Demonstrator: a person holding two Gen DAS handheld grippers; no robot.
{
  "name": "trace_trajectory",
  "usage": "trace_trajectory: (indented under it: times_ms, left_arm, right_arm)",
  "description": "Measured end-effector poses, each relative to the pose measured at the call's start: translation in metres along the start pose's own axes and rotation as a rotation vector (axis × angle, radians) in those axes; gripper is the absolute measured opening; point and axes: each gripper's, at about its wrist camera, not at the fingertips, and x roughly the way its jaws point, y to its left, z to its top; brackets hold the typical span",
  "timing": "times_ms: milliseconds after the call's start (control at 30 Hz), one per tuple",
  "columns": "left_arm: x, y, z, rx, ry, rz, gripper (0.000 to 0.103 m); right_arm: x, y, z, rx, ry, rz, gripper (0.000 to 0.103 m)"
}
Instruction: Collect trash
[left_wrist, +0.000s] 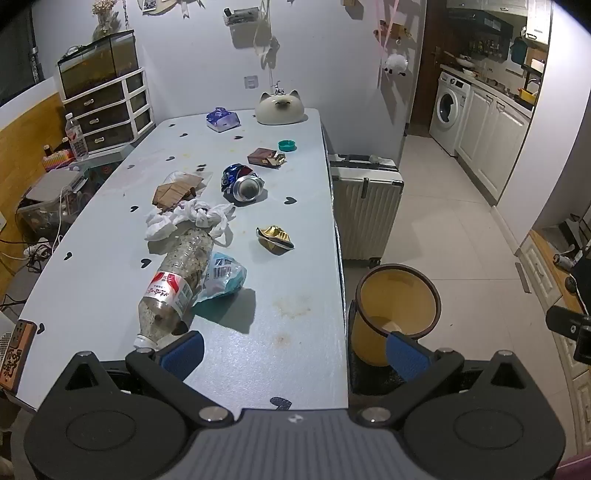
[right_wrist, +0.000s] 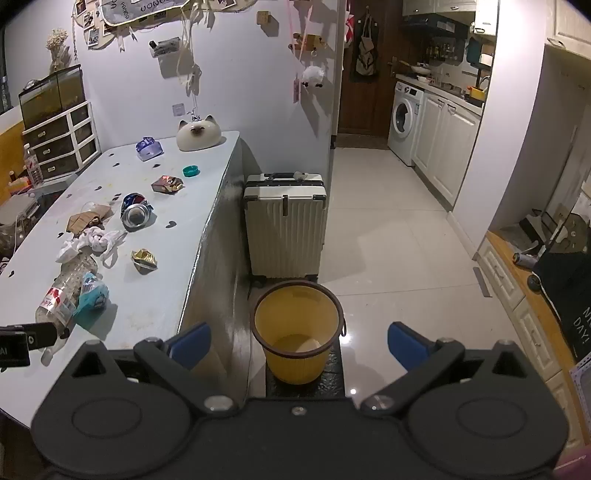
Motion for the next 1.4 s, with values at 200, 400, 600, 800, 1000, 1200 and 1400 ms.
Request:
trace_trajectory:
  times_ms: [200, 400, 600, 800, 1000, 1200, 1400]
  left_arm:
    - [0.0002, -0.0002, -0.0001, 0.003, 0.000, 0.007, 0.103]
    - [0.0003, -0.0001, -0.0001, 0.003, 0.001, 0.006, 0.103]
    - [0.0001, -0.0001, -0.0001, 0.003, 0.001, 0.005, 0.103]
    - [0.0002, -0.0001, -0.0001, 0.003, 0.000, 0.006, 0.103]
    - [0.0002, -0.0001, -0.0001, 0.003, 0.001, 0.005, 0.103]
    - [0.0003, -0.0001, -0.0001, 0.003, 0.000, 0.005, 0.103]
    - [0.0002, 0.0000, 0.0000, 0.002, 0.000, 0.006, 0.103]
  right_arm:
    - [0.0000, 0.0003, 0.0002, 0.004, 0.002, 0.005, 0.103]
    - [0.0004, 0.0007, 0.0005, 0.003, 0.002, 0.004, 0.103]
    - [0.0010, 0.0009, 0.0005, 0.002, 0.003, 0.004, 0.103]
    - [-0.0012, -0.0001, 0.0025, 0.001, 0.006, 0.007, 0.103]
    - [0.0031, 0.0018, 0.0004, 0.000, 0.008, 0.007, 0.103]
    - [0.0037, 0.0021, 0.0002, 0.000, 0.009, 0.007, 0.103]
    - [0.0045, 0.0016, 0.0006, 0.000, 0.010, 0.008, 0.103]
